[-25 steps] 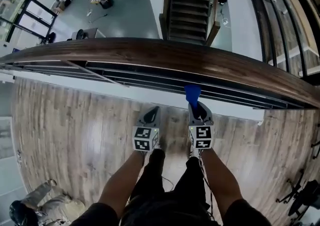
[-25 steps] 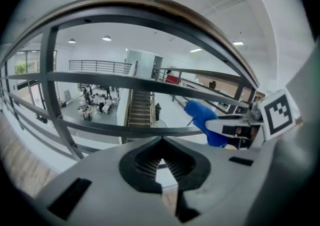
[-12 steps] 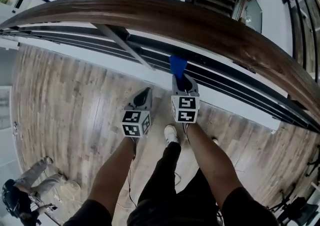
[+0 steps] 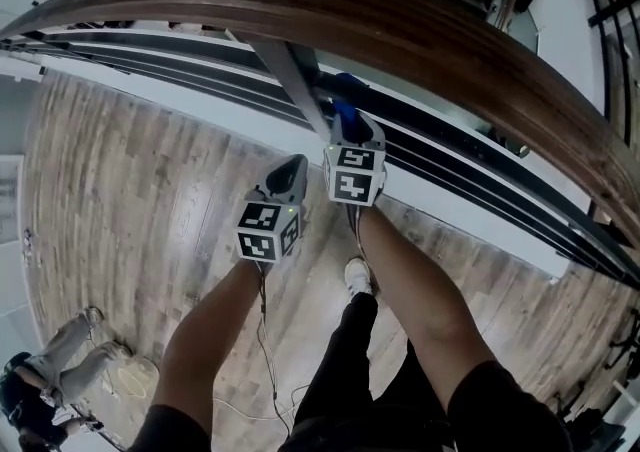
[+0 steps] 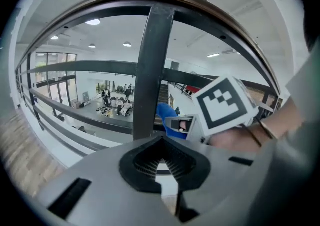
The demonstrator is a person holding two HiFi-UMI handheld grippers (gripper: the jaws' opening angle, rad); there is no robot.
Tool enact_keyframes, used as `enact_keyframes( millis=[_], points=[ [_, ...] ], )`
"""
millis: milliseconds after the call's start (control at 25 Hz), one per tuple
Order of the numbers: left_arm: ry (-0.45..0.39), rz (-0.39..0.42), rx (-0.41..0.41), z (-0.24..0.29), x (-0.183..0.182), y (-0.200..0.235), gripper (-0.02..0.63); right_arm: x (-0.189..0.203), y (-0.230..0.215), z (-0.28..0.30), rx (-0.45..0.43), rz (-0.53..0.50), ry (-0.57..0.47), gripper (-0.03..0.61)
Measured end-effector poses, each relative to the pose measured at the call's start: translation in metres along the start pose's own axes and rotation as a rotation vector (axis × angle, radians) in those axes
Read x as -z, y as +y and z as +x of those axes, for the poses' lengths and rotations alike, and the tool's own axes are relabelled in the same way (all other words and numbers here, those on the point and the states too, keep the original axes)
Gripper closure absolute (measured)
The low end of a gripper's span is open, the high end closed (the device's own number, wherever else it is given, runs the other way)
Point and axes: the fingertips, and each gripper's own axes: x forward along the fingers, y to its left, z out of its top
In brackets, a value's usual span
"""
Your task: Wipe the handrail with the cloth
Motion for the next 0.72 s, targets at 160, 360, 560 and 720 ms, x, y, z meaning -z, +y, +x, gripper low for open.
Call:
enact_keyframes(
  millis=[160, 360, 560, 720],
  points=[
    [0.009, 0.011, 0.005, -0.007, 0.015, 0.005, 0.61, 0.0, 0.01, 0.018, 0.031, 0.022, 0.01, 0.479],
    [0.034, -0.039, 0.008, -0.008, 0.04, 0.007, 0.61, 0.003, 0.011, 0.026, 0.059, 0.042, 0.012, 0.479],
    [0.046, -0.025, 0.006, -0.004, 0.045, 0.003, 0.61, 0.003, 0.003, 0.018, 0.071, 0.034, 0.01, 0.479],
    [0.05, -0.027, 0.019, 0.005, 0.045, -0.017, 0.609, 0.011, -0.029, -0.004, 0.1, 0.036, 0.002, 0.479]
  ],
)
